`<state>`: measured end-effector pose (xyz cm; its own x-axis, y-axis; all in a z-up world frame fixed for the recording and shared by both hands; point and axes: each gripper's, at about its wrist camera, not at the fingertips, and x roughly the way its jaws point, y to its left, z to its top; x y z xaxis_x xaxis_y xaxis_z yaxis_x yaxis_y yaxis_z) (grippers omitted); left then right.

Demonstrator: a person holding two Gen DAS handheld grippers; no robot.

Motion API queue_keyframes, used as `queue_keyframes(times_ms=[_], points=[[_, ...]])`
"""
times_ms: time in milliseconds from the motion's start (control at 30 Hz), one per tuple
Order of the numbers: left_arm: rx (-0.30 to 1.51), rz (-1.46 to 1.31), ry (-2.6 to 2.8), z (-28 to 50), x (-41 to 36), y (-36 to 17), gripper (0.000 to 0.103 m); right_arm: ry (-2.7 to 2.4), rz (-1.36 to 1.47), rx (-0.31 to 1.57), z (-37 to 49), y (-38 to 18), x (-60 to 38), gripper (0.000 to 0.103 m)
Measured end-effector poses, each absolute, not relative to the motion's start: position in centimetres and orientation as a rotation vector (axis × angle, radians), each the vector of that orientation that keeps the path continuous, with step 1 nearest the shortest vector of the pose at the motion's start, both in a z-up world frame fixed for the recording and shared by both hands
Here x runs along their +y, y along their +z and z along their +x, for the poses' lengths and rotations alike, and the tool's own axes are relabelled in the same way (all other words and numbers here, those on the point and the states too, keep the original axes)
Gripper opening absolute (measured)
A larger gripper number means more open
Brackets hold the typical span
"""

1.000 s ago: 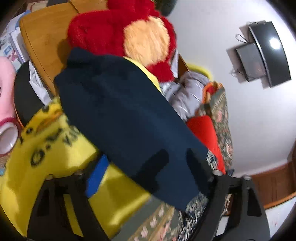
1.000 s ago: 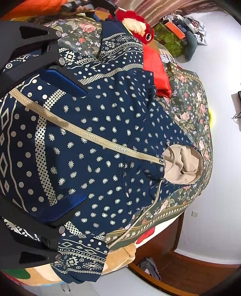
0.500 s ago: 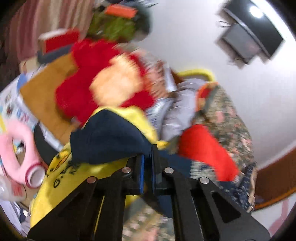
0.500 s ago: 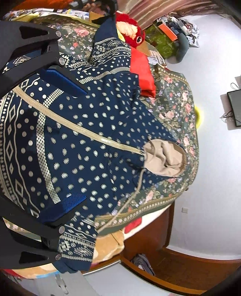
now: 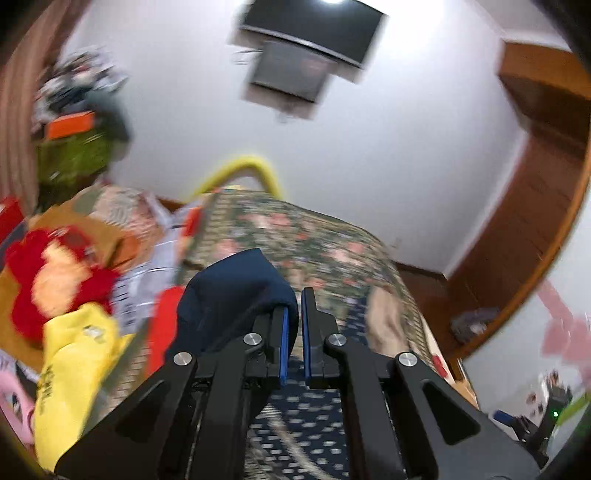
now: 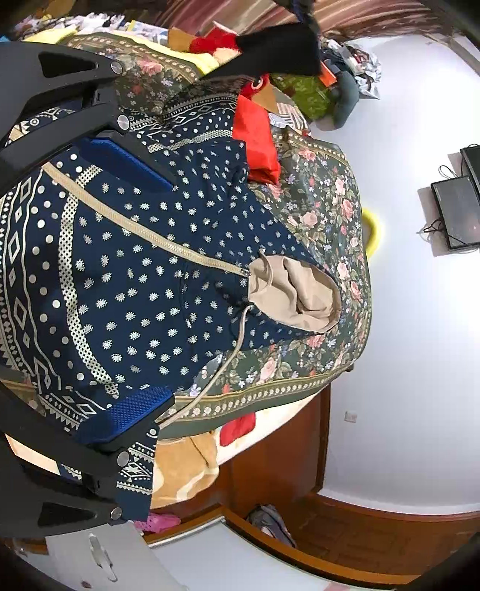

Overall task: Fold large clothes
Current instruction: 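Fold the held sleeve across the hoodie body with the left gripper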

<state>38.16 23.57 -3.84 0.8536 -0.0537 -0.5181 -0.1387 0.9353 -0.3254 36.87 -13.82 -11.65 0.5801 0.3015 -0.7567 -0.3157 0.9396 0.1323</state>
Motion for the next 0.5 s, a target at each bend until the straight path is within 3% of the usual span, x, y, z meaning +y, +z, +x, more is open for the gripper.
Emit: queue_keyframes(times_ms=[200,500], points=[[0.659,-0.202,-0.113,42.0,12.4,-6.5,0.005,0.381,-0.016,0.905,36.9,-13.3,-15.4,0.103],[0.990,0.034,-0.350,42.5,-1.8,-18.2,0.005,0.384,0.042,0.976,37.0,-15.4,-18.6,0.103]])
